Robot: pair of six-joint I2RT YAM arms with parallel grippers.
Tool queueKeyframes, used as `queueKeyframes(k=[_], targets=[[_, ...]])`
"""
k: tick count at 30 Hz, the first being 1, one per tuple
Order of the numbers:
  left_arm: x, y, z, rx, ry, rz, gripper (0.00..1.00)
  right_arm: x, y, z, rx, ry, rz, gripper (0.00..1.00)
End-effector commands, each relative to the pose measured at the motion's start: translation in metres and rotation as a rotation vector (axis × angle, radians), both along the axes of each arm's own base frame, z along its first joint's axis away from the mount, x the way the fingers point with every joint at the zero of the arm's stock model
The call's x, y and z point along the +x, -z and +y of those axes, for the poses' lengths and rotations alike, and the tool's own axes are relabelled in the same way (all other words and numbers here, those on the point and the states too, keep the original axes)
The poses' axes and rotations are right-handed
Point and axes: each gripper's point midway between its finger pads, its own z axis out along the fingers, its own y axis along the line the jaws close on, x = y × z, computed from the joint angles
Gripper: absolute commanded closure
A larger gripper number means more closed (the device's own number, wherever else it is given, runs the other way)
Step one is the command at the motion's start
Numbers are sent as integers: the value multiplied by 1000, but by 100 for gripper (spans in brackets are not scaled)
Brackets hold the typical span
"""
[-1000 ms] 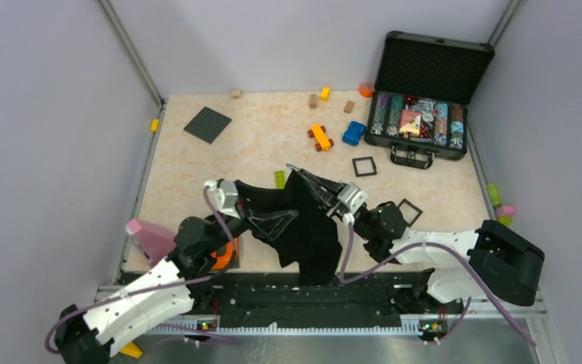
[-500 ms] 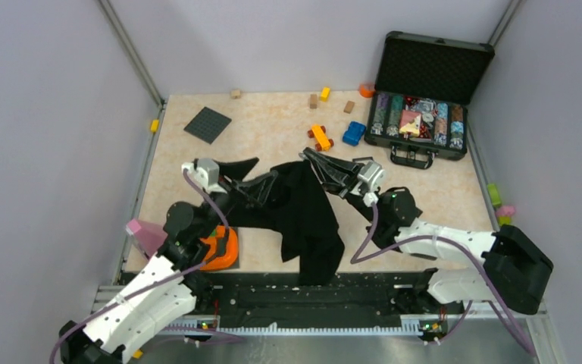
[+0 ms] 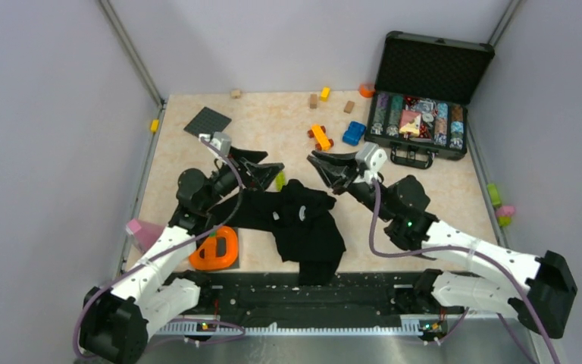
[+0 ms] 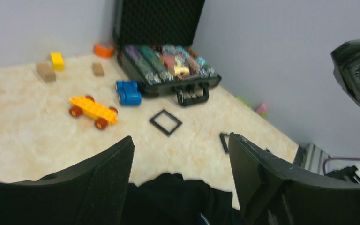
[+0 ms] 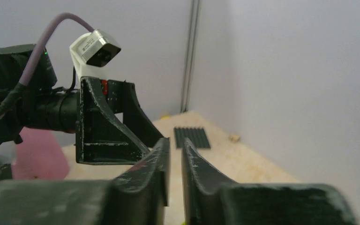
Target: Remove the brooch from the garment
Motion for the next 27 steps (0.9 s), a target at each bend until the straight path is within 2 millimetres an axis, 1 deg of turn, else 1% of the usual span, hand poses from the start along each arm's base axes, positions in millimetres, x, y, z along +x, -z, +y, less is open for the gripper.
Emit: queueKeyframes(k=[1,2,3,4,5,6,8,9,11,13,14,15,16,17,19,22,25,26,27], targets=[[-22,53,-9,138,106,198,16,10,86,-25,-216,114,415,69],[-25,65,-8,148,91,257,11,6,99,-32,-241,124,474,57],[-30,70,-7,148,79,296,4,2,115,-38,-265,139,542,48],[-34,75,-5,138,54,333,2,0,126,-46,-274,162,608,40],[-39,83,-2,131,32,380,2,-2,136,-52,-274,188,675,35],[-45,84,-3,116,30,396,2,-6,144,-54,-290,185,719,33],[-57,88,-9,98,60,417,2,-15,159,-51,-321,156,798,26],[-62,91,-14,102,76,425,4,-15,167,-50,-342,157,828,24],[-67,99,-24,141,101,442,10,-13,184,-48,-390,176,865,23],[-70,106,-36,187,122,458,16,-9,200,-47,-424,203,887,25],[-70,105,-40,200,130,460,19,-7,207,-46,-437,209,892,26],[-70,108,-45,222,134,475,22,-6,213,-43,-443,205,890,27],[-68,117,-48,254,129,516,23,-5,218,-42,-447,204,890,28],[-65,120,-50,277,123,546,25,-5,223,-41,-448,204,891,29],[-65,133,-53,341,130,628,29,-4,226,-38,-421,189,872,30],[-65,141,-60,369,151,696,33,-2,226,-39,-339,177,830,34],[-62,145,-64,370,153,719,42,-8,228,-37,-292,129,809,38],[-61,146,-65,374,153,720,46,-8,232,-37,-296,128,813,39],[-61,146,-66,377,154,721,53,-8,236,-37,-304,132,820,40]])
